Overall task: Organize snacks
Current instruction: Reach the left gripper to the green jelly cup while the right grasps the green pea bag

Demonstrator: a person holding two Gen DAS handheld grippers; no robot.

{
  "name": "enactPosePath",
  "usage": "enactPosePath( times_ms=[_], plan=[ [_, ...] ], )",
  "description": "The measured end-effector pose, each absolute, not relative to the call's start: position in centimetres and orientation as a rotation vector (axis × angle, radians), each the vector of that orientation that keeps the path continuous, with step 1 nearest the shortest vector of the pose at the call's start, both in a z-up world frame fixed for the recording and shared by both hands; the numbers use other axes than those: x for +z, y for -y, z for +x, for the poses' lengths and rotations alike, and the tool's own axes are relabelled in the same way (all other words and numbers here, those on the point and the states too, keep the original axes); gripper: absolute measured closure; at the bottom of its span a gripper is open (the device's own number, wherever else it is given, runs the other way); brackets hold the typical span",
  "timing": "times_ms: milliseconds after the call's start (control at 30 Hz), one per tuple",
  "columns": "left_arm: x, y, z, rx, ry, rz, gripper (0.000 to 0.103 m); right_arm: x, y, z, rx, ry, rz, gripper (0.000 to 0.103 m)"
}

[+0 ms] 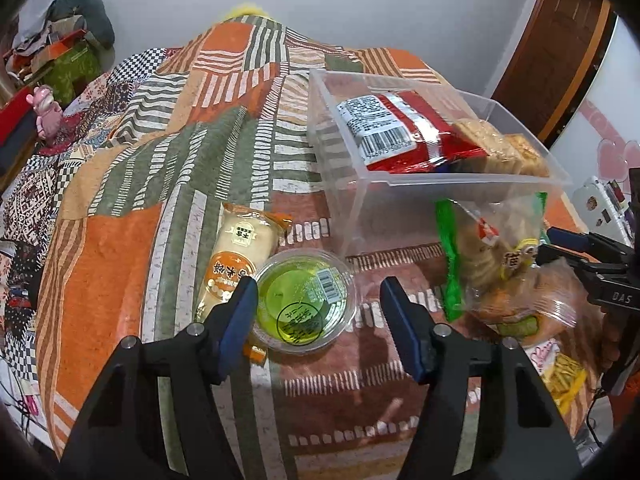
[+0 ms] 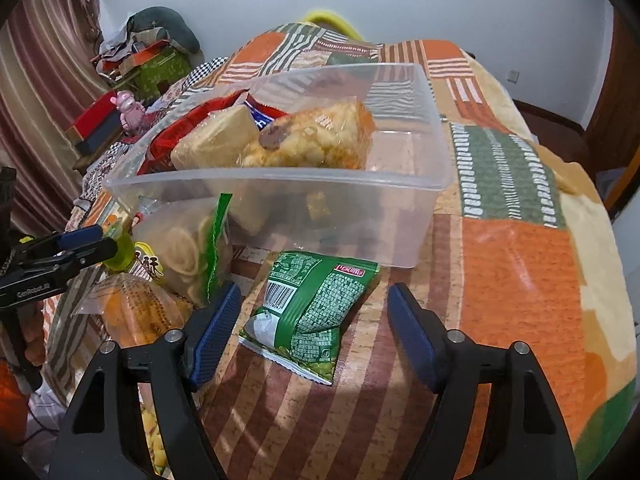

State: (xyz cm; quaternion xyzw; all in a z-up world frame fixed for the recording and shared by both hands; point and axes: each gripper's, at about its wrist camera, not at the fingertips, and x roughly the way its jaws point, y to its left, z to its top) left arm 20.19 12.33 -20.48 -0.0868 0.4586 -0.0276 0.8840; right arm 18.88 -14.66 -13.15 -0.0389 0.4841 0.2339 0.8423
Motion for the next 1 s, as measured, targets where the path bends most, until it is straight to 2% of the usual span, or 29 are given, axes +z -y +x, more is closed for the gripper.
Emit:
enactPosePath(
  times_ms=[300, 533, 700, 767, 867, 1000],
  plan=[
    [-21.4, -12.6, 20.6, -0.029, -0.963, -0.159, 0.040, -13.7, 14.3, 18.8, 0.526, -1.051, -0.091, 0.042],
    [-22.0, -11.5, 20.6, -0.081, -0.992, -0.144, 0.040, -13.9, 14.0, 18.9, 0.533, -1.052, -0.105, 0.060],
    [-23.0, -10.9, 21.2, -0.073, -1.014, -0.161, 0.041, -13.8, 14.0, 18.7, 0.536, -1.045, -0.107, 0.065],
    [-22.8, -11.1, 21.4, -0.056, -1.002, -0.169, 0.045, -13.8, 14.2, 18.6, 0.534, -1.040, -0.102, 0.066],
    [-22.8, -11.2, 21.7, -0.023, -0.990, -0.147, 0.058, -13.7, 14.2, 18.6, 0.531, -1.037, -0.096, 0.067],
    [-22.3, -11.2, 21.2, -0.013, -0.957, -0.126, 0.062, -13.4, 14.5, 18.4, 0.526, -1.024, -0.092, 0.070]
  ],
)
